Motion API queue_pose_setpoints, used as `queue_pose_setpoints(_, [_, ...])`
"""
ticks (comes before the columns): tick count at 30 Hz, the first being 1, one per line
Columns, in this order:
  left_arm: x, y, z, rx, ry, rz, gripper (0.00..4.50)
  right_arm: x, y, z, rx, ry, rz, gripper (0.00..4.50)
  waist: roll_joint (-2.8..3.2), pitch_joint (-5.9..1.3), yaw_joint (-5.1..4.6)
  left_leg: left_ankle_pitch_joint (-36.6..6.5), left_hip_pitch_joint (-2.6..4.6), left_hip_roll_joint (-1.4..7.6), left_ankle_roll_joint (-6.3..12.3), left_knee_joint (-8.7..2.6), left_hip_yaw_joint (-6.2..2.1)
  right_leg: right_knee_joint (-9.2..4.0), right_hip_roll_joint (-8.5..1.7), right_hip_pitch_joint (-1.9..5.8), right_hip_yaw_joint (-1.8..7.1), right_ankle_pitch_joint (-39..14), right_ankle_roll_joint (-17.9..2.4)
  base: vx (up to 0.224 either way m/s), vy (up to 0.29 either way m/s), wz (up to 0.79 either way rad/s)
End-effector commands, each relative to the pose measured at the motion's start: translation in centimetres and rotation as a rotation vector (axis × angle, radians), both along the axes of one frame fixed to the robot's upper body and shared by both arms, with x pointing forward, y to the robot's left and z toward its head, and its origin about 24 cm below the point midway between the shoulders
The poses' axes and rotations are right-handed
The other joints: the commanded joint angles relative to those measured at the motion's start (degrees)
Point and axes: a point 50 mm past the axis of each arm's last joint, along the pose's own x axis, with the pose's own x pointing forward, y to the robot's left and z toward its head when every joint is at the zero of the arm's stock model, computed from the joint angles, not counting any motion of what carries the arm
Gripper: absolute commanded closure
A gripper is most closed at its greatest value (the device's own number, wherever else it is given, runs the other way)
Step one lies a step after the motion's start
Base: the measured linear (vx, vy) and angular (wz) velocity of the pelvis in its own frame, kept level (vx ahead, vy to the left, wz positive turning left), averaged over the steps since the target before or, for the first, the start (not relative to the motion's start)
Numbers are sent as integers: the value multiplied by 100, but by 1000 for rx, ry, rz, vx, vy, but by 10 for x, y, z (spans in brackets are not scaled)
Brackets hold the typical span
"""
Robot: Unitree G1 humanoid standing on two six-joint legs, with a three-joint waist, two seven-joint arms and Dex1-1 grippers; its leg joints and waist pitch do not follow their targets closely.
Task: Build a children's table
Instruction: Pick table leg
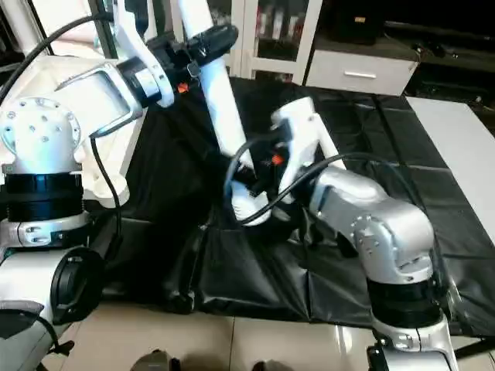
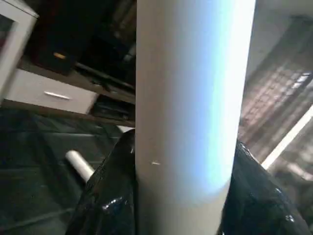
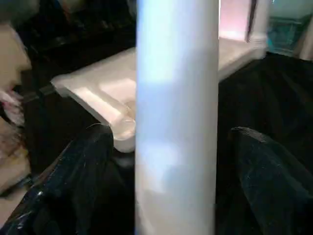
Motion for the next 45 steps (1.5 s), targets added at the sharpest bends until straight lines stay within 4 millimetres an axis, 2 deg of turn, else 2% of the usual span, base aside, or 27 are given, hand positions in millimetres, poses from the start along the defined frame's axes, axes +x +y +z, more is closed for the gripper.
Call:
queue_pose_setpoints(1, [-2, -6, 10, 67, -76, 26, 278, 0, 5, -2, -37, 17, -35, 48, -18, -572, -1, -628, 19, 155, -136, -397, -6, -430, -404, 370, 261, -1734, -512, 0, 0, 0])
queue_pose_setpoints(3, [-3, -9, 10, 90, -93, 26, 278, 1, 8, -7, -33, 48, -69, 84, -5, -571, -9, -670, 23, 154, -166, -397, -6, -423, -404, 361, 259, -1753, -525, 0, 0, 0])
queue_pose_setpoints(7, [-4, -12, 11, 109, -108, 23, 278, 4, 14, -13, -56, 54, -96, 98, 12, -574, -11, -738, 29, 166, -240, -399, -10, -403, -411, 357, 263, -1585, -615, 0, 0, 0])
queue_pose_setpoints(9, [-5, -12, 11, 109, -109, 21, 278, 4, 15, -13, -54, 57, -97, 128, 5, -566, -18, -783, 27, 155, -245, -402, -5, -411, -407, 360, 262, -1616, -611, 0, 0, 0])
queue_pose_setpoints(10, [-4, -12, 11, 106, -112, 22, 278, 4, 16, -14, -59, 60, -99, 128, 18, -567, -13, -796, 20, 150, -251, -401, -6, -409, -411, 369, 264, -1645, -593, 0, 0, 0])
queue_pose_setpoints(13, [-4, -12, 11, 110, -119, 24, 278, 4, 17, -15, -63, 65, -106, 156, 6, -568, -16, -809, 25, 152, -244, -402, -10, -417, -410, 369, 262, -1696, -535, 0, 0, 0])
queue_pose_setpoints(19, [-4, -11, 11, 116, -126, 30, 278, 5, 17, -15, -62, 62, -115, 214, 12, -571, -20, -814, 30, 158, -251, -404, -11, -403, -406, 363, 264, -1598, -574, 0, 0, 0])
queue_pose_setpoints(21, [-4, -11, 11, 117, -126, 30, 278, 5, 17, -14, -62, 61, -115, 218, 8, -570, -17, -817, 24, 153, -252, -404, -9, -408, -408, 369, 265, -1613, -567, 0, 0, 0])
queue_pose_setpoints(23, [-4, -10, 10, 120, -128, 31, 278, 5, 17, -14, -61, 59, -116, 246, 6, -573, -19, -791, 20, 154, -243, -401, -9, -404, -408, 371, 266, -1604, -556, 0, 0, 0])
queue_pose_setpoints(28, [-4, -9, 10, 147, -148, 34, 278, 6, 16, -12, -53, 53, -114, 262, 12, -571, -17, -798, 31, 157, -238, -403, -7, -409, -409, 363, 268, -1590, -577, 0, 0, 0])
queue_pose_setpoints(29, [-4, -9, 10, 163, -161, 32, 243, 6, 16, -11, -46, 50, -110, 263, 11, -575, -13, -810, 33, 159, -239, -406, -11, -405, -412, 363, 267, -1615, -570, 0, 0, 0])
queue_pose_setpoints(31, [-8, -9, 10, 135, -173, -22, 208, 6, 15, -7, -6, 42, -82, 263, 13, -571, -18, -824, 28, 163, -243, -407, -8, -402, -415, 366, 269, -1612, -583, 0, 0, 0])
queue_pose_setpoints(35, [-14, -8, 10, 115, -180, -119, 188, 4, 9, 1, 38, 16, -23, 264, 29, -574, -15, -820, 34, 169, -224, -400, -8, -383, -414, 364, 269, -1485, -690, 0, 0, 0])
queue_pose_setpoints(36, [-18, -5, 8, 95, -169, -195, 166, -1, 4, 7, 67, -3, 52, 264, 28, -572, -14, -832, 37, 169, -213, -399, -2, -382, -411, 363, 269, -1449, -739, 0, 0, 0])
queue_pose_setpoints(39, [-23, 0, 5, 67, -154, -294, 162, -9, -3, 13, 101, -13, 150, 264, 37, -567, 2, -891, 38, 158, -156, -391, 3, -385, -410, 378, 266, -1549, -785, 0, 0, 0])
queue_pose_setpoints(45, [-38, 5, 4, 4, -142, -502, 123, -26, -20, 9, 42, 11, 328, 264, 28, -562, 36, -837, 23, 161, -43, -382, 7, -400, -408, 394, 259, -1623, -853, 0, 0, 0])
